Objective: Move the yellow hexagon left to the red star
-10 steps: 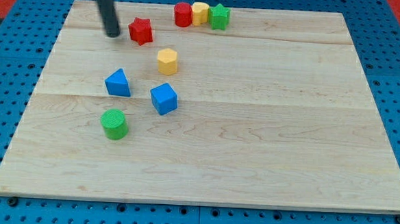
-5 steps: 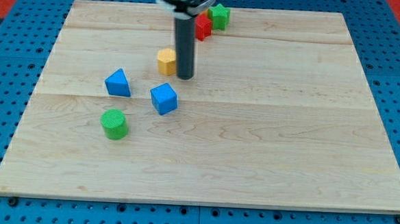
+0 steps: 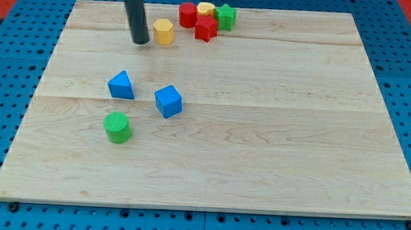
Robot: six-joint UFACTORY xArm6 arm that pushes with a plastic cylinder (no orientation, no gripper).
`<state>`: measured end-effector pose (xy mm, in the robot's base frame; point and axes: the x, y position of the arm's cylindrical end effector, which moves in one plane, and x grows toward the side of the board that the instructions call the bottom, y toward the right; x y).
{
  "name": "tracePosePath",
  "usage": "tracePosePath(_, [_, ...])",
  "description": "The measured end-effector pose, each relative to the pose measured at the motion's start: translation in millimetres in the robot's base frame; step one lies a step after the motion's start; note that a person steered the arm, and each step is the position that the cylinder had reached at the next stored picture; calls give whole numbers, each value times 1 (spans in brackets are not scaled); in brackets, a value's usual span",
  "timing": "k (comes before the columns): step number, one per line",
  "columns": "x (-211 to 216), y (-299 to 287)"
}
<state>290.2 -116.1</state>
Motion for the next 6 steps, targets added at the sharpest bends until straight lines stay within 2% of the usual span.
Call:
tracePosePath(2, [-7, 81])
tracePosePath(6, [-1, 81])
